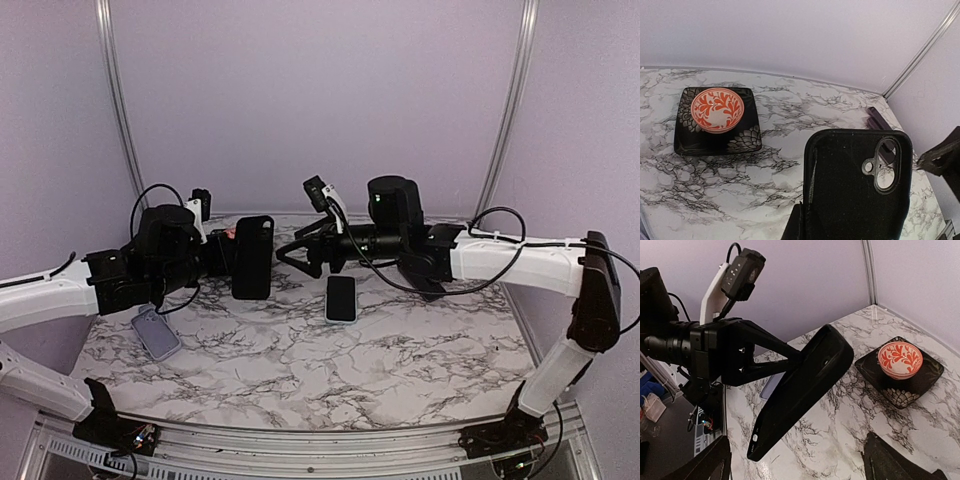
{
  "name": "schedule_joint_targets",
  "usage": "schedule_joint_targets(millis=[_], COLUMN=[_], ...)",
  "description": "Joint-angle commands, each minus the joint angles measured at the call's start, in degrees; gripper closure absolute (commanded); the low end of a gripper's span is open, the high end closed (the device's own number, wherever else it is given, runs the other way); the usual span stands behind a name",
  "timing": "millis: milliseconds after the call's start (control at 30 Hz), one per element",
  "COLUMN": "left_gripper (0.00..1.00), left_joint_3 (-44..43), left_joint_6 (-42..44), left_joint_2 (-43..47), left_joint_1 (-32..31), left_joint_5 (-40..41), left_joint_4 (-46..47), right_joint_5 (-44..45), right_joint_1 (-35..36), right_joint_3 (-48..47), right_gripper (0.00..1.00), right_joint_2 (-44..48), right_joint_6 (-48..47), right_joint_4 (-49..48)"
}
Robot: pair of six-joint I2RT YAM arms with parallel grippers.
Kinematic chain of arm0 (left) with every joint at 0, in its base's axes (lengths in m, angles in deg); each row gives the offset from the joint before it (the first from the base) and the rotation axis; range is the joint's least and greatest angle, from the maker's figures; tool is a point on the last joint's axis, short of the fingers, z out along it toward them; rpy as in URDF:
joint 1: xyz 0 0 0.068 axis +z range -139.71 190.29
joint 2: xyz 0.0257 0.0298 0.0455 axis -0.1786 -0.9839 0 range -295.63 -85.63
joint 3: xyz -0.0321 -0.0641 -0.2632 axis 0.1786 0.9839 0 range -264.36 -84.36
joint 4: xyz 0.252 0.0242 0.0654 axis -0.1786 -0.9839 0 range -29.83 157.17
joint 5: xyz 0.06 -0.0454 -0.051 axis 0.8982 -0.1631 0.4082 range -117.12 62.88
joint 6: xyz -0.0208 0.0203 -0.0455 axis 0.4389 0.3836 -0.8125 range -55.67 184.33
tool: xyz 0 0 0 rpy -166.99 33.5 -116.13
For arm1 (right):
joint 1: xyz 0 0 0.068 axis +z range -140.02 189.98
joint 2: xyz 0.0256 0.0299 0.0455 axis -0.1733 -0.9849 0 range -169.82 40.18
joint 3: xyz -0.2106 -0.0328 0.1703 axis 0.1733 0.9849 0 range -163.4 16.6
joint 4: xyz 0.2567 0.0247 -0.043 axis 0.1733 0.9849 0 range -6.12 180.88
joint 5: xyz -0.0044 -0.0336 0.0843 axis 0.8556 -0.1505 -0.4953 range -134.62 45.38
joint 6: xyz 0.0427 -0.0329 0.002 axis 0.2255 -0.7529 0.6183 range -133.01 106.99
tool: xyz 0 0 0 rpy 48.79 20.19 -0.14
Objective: Put the phone into the phone case
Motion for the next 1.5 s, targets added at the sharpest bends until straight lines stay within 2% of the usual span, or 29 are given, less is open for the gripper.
schedule_joint_targets(millis=[0,100,300,367,533,600,667,767,800,867,967,1067,1267,1467], left_gripper=[1.00,1.00,1.00,1.00,1.00,1.00,0.98,0.56,0.47,0.39,0.38,0.38,0.38,0.38], left_joint_3=[2.87,4.66,7.08,7.54,8.92,9.85,10.49,11.28,11.72,12.87,14.21,13.09,10.88,10.90], left_joint_6=[3.74,4.36,5.61,5.81,6.62,7.30,8.82,9.62,9.33,8.25,7.85,7.93,5.13,3.57], left_joint_2=[0.65,0.56,0.65,0.80,1.16,2.04,2.63,3.08,3.50,4.70,6.08,5.44,1.87,0.21], left_joint_1=[-2.32,-3.56,-5.09,-5.40,-5.85,-5.85,-5.93,-6.02,-6.02,-5.96,-5.94,-5.94,-5.91,-5.91], left_joint_5=[4.17,4.71,7.61,8.04,9.88,9.96,9.36,7.50,7.62,10.27,15.26,16.49,18.67,17.79], left_joint_4=[13.99,16.80,18.00,18.37,18.56,18.67,18.58,18.26,18.05,17.45,16.27,13.21,9.02,8.10], right_joint_5=[-1.06,-4.47,-5.57,-5.41,-4.08,-2.73,-2.13,-3.43,-4.27,-6.69,-8.64,-8.67,-12.37,-12.31], right_joint_1=[0.81,1.43,2.60,2.67,2.61,2.45,2.07,0.04,-1.01,-3.17,-5.73,-6.16,-6.03,-6.16], right_joint_3=[-2.25,-2.40,-2.79,-3.43,-4.51,-6.02,-7.41,-7.86,-7.64,-6.26,-2.46,4.90,27.50,34.78], right_gripper=[0.13,0.21,0.36,0.50,0.92,1.00,1.00,1.00,1.00,1.00,1.00,1.00,1.00,1.00], right_joint_2=[-4.17,-6.32,-7.78,-8.87,-9.79,-9.84,-9.94,-9.14,-8.58,-6.46,-3.89,-0.93,6.27,3.27], right_joint_6=[5.94,7.73,7.51,8.22,9.10,8.18,7.05,6.76,6.73,6.58,7.88,12.25,30.03,36.00], right_joint_4=[-4.55,-6.54,-8.07,-8.22,-7.80,-4.66,-1.07,3.68,5.13,10.85,19.84,25.19,12.08,4.66])
